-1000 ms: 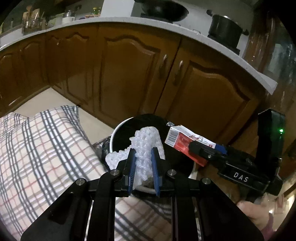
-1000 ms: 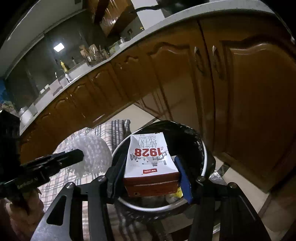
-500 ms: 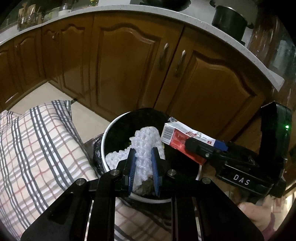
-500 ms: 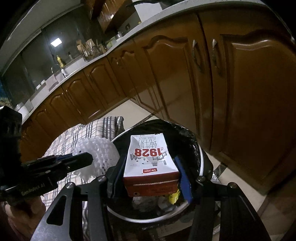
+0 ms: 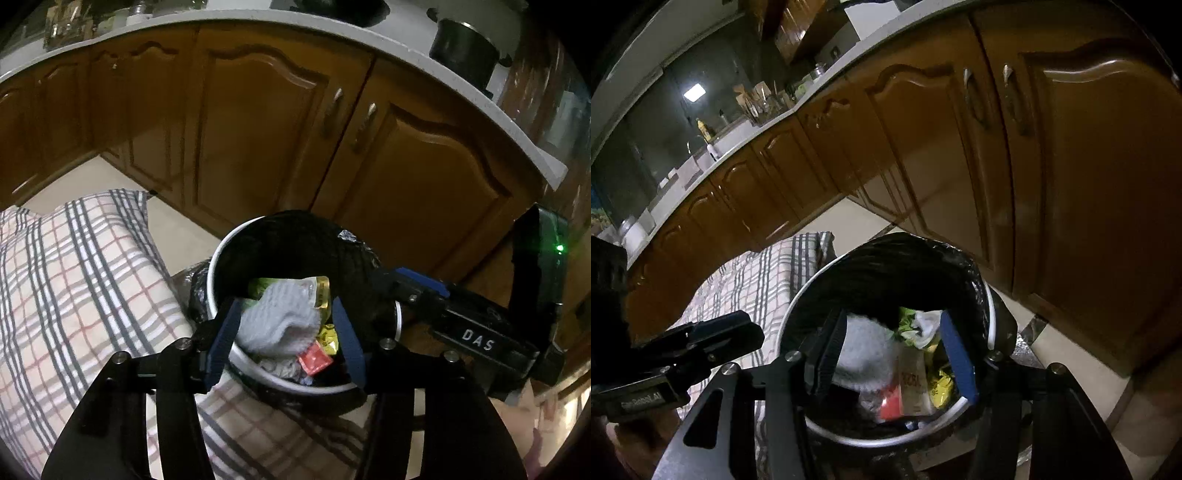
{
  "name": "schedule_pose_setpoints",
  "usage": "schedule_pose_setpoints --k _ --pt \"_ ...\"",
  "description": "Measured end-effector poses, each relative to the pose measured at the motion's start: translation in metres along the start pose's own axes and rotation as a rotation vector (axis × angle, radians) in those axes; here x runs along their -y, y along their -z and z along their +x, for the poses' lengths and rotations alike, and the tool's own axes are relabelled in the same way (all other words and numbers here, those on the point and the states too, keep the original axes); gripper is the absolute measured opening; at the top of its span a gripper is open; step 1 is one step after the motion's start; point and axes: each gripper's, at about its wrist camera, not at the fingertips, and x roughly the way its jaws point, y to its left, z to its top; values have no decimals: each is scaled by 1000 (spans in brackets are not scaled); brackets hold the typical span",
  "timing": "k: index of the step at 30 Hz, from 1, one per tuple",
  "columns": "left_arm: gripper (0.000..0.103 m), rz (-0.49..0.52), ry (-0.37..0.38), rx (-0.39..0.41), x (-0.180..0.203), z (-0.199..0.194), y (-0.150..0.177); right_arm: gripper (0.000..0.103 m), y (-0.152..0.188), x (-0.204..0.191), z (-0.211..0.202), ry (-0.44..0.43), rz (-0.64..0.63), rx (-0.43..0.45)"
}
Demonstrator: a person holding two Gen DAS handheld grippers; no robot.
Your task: Collect trash
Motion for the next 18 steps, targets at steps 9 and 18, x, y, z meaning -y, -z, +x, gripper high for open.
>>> schedule_pose_setpoints --k 9,18 --pt "61 -102 5 53 -26 -30 35 66 22 -5 -34 -25 43 96" --pt "61 -153 -34 83 -45 -60 75 72 62 -25 -54 -64 86 159"
